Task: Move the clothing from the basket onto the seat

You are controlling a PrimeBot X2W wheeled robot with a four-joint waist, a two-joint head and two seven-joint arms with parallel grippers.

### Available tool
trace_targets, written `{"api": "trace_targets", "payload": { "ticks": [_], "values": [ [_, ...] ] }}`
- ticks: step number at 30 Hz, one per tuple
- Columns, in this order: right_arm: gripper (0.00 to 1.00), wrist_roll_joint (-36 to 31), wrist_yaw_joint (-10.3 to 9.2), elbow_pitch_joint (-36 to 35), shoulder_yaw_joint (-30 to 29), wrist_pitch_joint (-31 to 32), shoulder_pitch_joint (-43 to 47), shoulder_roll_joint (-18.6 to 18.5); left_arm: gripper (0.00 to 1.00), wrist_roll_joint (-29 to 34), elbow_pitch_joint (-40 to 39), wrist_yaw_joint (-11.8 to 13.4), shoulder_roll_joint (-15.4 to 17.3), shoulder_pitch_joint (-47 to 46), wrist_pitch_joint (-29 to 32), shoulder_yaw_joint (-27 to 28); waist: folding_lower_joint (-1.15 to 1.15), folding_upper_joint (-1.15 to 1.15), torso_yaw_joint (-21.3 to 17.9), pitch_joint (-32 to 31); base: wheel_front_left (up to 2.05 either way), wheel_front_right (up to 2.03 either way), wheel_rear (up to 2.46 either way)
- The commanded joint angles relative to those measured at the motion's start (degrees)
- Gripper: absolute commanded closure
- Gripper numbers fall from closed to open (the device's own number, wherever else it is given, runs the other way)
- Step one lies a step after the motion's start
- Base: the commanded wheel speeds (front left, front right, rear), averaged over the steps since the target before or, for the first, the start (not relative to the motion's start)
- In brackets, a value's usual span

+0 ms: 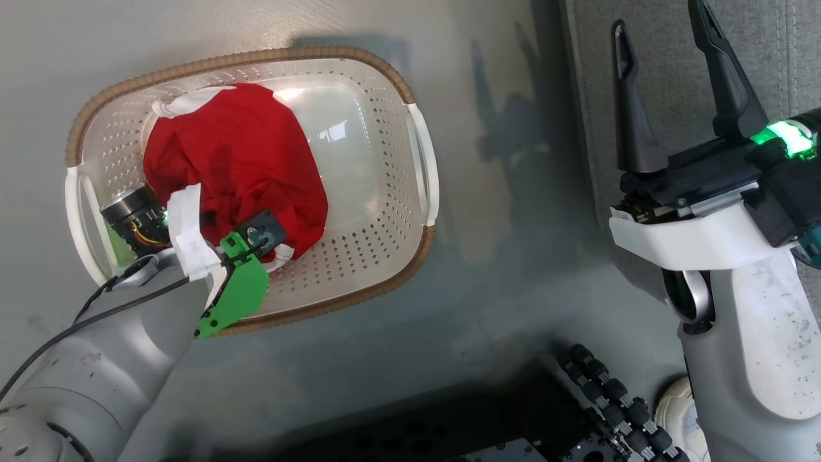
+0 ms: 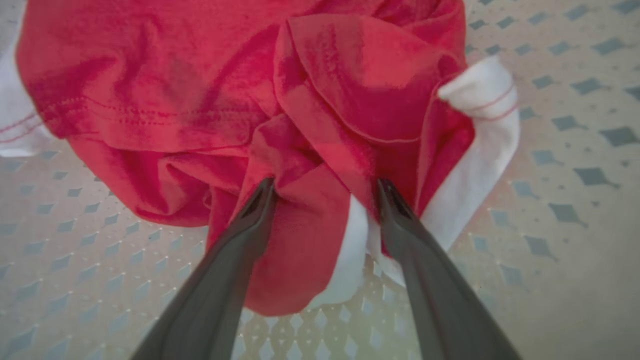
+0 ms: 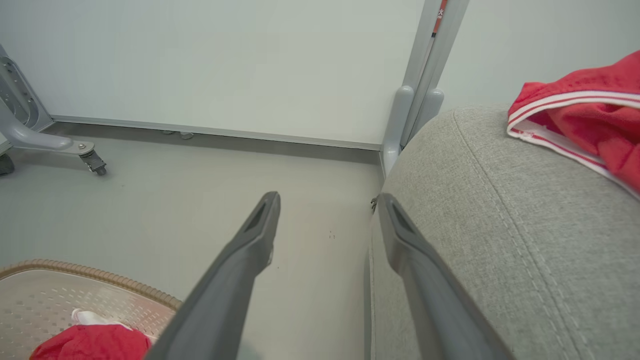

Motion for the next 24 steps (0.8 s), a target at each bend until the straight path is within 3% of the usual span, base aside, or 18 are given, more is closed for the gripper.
{"api": "trace_targets", "payload": {
  "ticks": [1,15,16,17,18,24],
  "values": [
    [0.00,-0.44,-0.06,-0.60,-0.23,-0.12,-0.41,-0.11,0.00,1.40,-0.11,-0.13,0.55,-1.73,0.70,0.02,-0.01,0.00,0.16,1.11,0.00,0.00,0.00],
    [0.00,-0.89,-0.06,-3.12,-1.51,-0.12,1.57,-0.11,0.00,0.89,-0.85,-0.13,-0.49,-3.81,7.14,0.00,-0.01,0.00,0.72,4.75,0.00,0.00,0.00],
    [0.00,-0.97,-0.06,-3.18,-1.44,-0.12,1.55,-0.11,0.16,1.50,-1.19,-0.13,-0.48,-4.18,6.60,0.01,-0.01,0.00,0.75,4.81,0.00,0.00,0.00],
    [0.00,-1.00,-0.06,-3.19,-1.41,-0.12,1.50,-0.11,0.84,1.58,-1.40,-0.13,-0.42,-4.67,5.98,0.02,-0.01,0.00,0.78,4.86,0.00,0.00,0.00],
    [0.00,-1.11,-0.06,-3.14,-1.38,-0.12,1.39,-0.12,1.00,1.79,-1.43,-0.13,-0.39,-4.95,5.40,0.03,-0.01,0.00,0.81,4.86,0.00,0.00,0.00],
    [0.00,-1.53,-0.06,-2.53,-1.59,-0.12,0.84,-0.11,1.00,1.33,-0.67,-0.13,-1.31,-5.39,3.71,0.02,-0.01,0.00,1.29,4.01,0.00,0.00,0.00]
  ]
}}
